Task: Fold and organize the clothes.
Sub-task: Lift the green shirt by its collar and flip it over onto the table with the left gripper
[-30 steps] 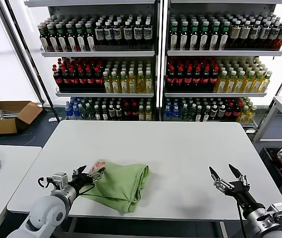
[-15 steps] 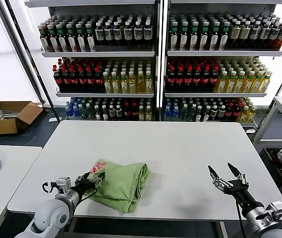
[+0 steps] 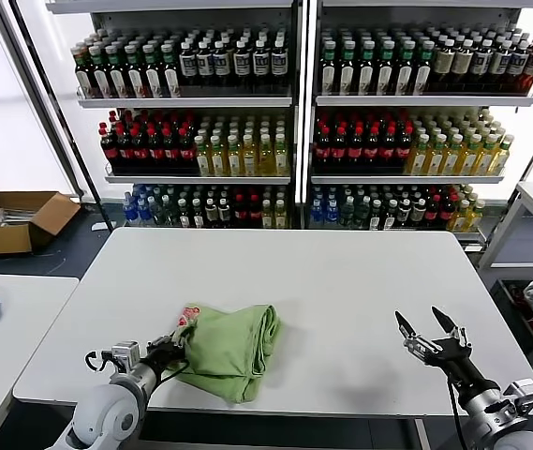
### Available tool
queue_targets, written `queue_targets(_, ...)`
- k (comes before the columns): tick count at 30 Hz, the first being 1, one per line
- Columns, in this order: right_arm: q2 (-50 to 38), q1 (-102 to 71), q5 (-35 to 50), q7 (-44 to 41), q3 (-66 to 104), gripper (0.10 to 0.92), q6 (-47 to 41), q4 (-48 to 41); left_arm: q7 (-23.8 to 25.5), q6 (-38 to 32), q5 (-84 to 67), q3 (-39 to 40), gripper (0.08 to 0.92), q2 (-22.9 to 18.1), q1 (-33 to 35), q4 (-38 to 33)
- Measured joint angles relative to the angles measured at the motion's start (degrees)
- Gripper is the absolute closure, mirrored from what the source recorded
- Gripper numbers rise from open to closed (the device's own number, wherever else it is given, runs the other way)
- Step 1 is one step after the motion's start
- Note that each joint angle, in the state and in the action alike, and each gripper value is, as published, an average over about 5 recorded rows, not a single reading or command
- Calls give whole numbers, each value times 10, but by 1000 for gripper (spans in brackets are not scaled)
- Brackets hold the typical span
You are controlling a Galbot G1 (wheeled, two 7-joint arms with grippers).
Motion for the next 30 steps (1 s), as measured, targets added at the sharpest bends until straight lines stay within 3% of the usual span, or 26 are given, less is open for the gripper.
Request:
queue_targets(9, -2, 8, 5, -1, -2, 203, 0, 0, -27, -20, -16, -101, 862, 3, 6, 15)
queue_targets(19, 7, 13, 4, -4, -12, 203, 2, 6, -55, -21, -55, -259, 862, 59, -8, 59)
queue_targets(24, 12, 6, 4, -9, -9, 203, 7, 8, -76, -23, -52, -276, 862, 77, -23, 50)
queue_targets(30, 20, -5, 1, -12, -4, 203, 10, 15, -112, -18, -34, -223, 862, 68, -42, 1)
